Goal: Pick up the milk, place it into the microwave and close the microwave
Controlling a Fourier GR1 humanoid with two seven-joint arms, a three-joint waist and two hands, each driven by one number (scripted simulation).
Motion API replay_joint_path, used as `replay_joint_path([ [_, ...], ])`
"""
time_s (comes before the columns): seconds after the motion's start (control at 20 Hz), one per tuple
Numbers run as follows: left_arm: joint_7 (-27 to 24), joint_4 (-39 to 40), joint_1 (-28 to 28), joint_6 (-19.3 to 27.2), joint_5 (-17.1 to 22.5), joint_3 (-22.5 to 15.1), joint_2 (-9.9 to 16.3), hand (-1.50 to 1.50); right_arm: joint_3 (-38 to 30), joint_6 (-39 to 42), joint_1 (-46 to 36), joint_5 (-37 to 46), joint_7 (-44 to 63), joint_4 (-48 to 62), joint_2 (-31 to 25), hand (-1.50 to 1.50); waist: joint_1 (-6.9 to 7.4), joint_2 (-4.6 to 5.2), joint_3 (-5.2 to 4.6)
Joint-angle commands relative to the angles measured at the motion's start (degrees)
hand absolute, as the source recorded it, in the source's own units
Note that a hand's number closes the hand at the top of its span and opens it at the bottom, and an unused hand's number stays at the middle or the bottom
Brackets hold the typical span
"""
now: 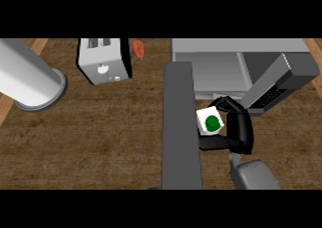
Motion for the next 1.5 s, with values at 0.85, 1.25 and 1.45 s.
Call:
replay_joint_path([
  [0.85, 0.44, 6.20, -4.41, -3.16, -0.46, 2.69, 1.53, -1.50, -20.91, 3.80, -33.17, -2.50, -23.63, 55.82, -2.17, 1.50, 1.85, 0.72, -0.13],
  [1.25, 0.25, 4.38, -3.86, -2.72, -2.40, 0.74, -0.90, -1.50, -22.76, -5.38, -41.83, -0.17, -28.52, 64.80, -1.39, 1.50, 3.38, 1.18, -0.07],
  [1.45, -2.52, 9.99, -7.06, -3.98, -2.89, 2.20, 1.31, -1.50, -19.34, -12.39, -43.55, 5.03, -29.56, 67.41, -4.00, 1.50, 3.62, 1.48, -0.17],
])
